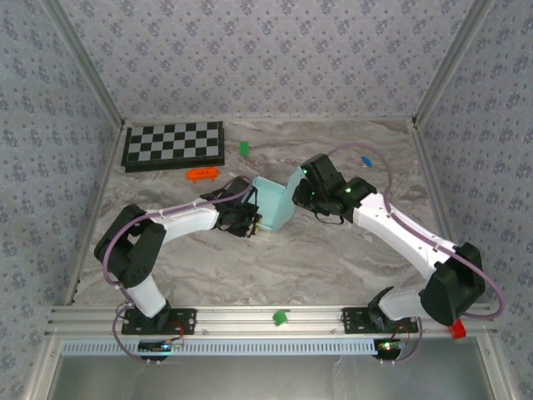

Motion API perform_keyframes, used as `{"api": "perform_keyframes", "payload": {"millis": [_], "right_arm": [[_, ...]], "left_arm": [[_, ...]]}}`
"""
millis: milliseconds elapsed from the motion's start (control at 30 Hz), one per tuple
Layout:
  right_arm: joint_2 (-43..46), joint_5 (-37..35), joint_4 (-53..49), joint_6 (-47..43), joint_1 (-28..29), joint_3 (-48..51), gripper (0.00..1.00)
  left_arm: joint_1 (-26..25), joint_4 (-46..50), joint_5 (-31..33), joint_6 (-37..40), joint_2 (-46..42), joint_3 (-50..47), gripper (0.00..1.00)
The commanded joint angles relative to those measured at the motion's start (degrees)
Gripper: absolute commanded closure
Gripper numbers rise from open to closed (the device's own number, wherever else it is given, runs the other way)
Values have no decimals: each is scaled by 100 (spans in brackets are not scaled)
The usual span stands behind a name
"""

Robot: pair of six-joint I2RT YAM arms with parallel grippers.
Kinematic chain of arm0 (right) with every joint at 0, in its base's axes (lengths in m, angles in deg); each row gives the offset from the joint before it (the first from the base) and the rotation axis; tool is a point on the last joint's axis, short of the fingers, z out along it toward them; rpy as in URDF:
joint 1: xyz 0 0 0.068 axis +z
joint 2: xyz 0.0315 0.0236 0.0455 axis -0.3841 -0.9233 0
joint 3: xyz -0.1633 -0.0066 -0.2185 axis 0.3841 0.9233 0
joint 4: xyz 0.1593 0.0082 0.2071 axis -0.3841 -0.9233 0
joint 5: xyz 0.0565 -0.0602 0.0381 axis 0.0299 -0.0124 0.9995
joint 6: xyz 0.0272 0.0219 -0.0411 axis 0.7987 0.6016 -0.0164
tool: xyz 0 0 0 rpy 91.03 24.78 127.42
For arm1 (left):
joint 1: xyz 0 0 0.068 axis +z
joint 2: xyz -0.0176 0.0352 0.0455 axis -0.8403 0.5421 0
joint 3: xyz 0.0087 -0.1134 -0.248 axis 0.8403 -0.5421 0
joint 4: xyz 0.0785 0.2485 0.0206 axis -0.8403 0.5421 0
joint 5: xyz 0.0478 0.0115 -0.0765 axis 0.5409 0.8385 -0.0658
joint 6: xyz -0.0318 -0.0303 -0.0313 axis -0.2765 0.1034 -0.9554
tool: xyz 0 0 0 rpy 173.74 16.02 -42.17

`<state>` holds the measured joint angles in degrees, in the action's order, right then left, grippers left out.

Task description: Fold the paper box

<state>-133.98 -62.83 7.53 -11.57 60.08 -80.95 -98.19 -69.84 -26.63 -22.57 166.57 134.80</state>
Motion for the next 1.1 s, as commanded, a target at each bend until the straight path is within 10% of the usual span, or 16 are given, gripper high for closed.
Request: {"api": "perform_keyframes", "payload": {"millis": [0, 1067], "right_arm": [[-121, -86, -228, -19, 25, -125, 72], [-149, -107, -35, -121, 16, -69, 51]], "left_arm": [[-33, 51, -119, -326, 62, 173, 82], [-45, -61, -201, -311, 141, 180, 83]]}}
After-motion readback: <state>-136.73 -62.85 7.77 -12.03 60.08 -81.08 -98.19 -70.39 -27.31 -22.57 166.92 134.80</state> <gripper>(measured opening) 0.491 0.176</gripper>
